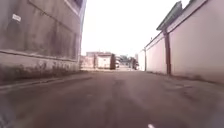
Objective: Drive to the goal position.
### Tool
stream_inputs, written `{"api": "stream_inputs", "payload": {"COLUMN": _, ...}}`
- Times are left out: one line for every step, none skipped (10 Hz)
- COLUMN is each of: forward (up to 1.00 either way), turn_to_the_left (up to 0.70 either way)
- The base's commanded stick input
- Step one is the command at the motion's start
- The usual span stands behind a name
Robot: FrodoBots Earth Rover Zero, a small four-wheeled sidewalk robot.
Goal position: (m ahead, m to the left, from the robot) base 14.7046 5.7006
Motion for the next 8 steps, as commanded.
{"api": "stream_inputs", "payload": {"forward": 0.7, "turn_to_the_left": 0.01}}
{"api": "stream_inputs", "payload": {"forward": 0.7, "turn_to_the_left": 0.01}}
{"api": "stream_inputs", "payload": {"forward": 0.7, "turn_to_the_left": 0.01}}
{"api": "stream_inputs", "payload": {"forward": 0.7, "turn_to_the_left": 0.01}}
{"api": "stream_inputs", "payload": {"forward": 0.7, "turn_to_the_left": 0.01}}
{"api": "stream_inputs", "payload": {"forward": 0.7, "turn_to_the_left": 0.01}}
{"api": "stream_inputs", "payload": {"forward": 0.7, "turn_to_the_left": 0.01}}
{"api": "stream_inputs", "payload": {"forward": 0.7, "turn_to_the_left": 0.01}}
